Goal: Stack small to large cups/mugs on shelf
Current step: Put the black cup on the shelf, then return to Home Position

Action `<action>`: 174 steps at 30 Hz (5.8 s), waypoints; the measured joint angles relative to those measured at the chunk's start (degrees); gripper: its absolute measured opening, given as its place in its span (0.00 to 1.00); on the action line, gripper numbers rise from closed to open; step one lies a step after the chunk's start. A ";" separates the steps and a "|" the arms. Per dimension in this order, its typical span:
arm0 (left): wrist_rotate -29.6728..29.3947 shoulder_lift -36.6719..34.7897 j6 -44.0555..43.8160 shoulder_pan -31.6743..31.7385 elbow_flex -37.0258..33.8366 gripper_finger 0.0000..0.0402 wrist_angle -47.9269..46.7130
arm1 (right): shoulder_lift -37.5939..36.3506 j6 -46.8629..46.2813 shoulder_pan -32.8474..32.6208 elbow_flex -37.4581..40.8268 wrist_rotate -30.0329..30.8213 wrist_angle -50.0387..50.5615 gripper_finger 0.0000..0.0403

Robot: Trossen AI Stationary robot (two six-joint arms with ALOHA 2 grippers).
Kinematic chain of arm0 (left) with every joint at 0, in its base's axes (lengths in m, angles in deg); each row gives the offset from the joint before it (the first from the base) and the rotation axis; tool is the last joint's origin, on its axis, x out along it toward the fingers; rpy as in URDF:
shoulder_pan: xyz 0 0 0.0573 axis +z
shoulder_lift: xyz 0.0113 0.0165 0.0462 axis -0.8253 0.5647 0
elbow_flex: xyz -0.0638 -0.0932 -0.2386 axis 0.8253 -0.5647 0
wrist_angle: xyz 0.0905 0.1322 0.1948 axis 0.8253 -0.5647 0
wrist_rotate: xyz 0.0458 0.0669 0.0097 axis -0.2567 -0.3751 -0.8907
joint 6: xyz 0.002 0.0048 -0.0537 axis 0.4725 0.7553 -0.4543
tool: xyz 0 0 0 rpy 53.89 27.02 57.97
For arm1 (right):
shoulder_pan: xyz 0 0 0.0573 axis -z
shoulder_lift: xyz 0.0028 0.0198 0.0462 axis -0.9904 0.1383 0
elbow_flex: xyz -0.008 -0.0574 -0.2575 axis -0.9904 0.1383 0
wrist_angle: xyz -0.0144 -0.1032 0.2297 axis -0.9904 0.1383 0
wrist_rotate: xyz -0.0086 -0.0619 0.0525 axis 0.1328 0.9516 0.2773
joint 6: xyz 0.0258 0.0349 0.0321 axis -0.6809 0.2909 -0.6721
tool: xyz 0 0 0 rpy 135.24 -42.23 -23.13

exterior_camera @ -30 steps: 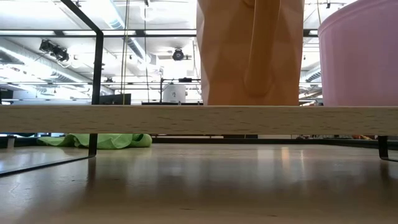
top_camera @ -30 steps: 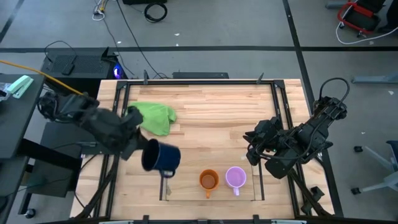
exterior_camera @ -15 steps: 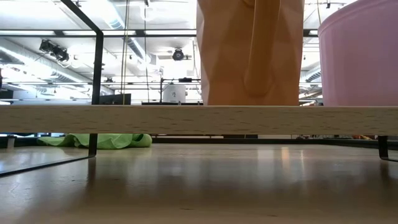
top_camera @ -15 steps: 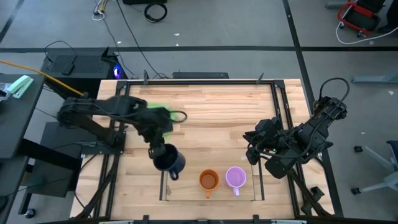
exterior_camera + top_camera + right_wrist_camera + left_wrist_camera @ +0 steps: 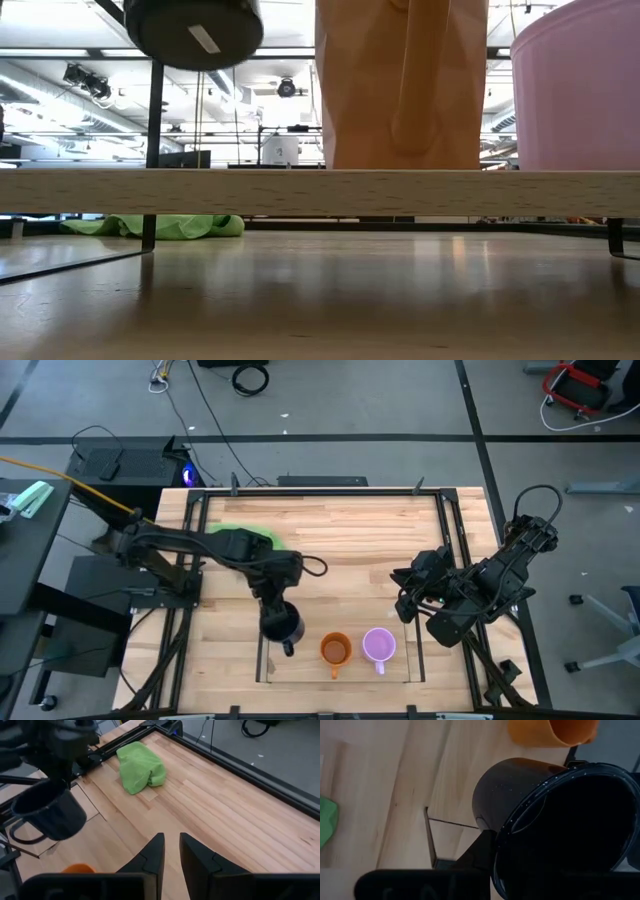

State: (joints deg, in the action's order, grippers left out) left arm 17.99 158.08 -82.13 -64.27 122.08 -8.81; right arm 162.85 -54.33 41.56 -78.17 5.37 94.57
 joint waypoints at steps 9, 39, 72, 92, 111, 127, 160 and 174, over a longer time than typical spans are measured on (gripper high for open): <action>-1.01 5.24 0.45 -1.54 0.00 0.07 1.81 | 0.00 0.83 0.34 0.00 1.56 0.22 0.16; -9.00 12.56 -4.85 -8.02 0.02 0.07 3.39 | -0.02 4.06 3.74 0.07 1.51 0.59 0.16; -7.31 13.60 -4.22 -9.84 -0.02 0.07 6.88 | 0.00 4.04 3.74 0.09 1.51 0.55 0.16; -5.34 16.12 -2.03 -8.62 0.95 0.15 6.23 | 0.02 4.06 3.72 0.13 1.49 0.44 0.16; -5.72 16.10 0.03 -5.18 7.78 0.19 0.44 | 0.02 4.24 3.72 0.13 1.49 0.41 0.16; -14.56 16.08 4.91 -3.23 32.60 0.19 -8.72 | 0.02 4.73 3.18 0.13 -2.57 0.59 0.16; -37.54 7.53 -3.18 -13.14 38.10 0.21 -12.37 | -0.63 9.69 -14.56 0.04 -14.41 -0.47 0.16; -38.24 7.44 -0.06 -17.43 38.07 0.19 -0.49 | -1.49 2.78 -22.34 0.04 -3.92 -0.97 0.16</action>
State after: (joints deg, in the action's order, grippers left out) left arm -20.25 165.53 -82.19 -81.70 160.16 -9.30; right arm 161.36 -51.55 19.22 -78.13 1.45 93.60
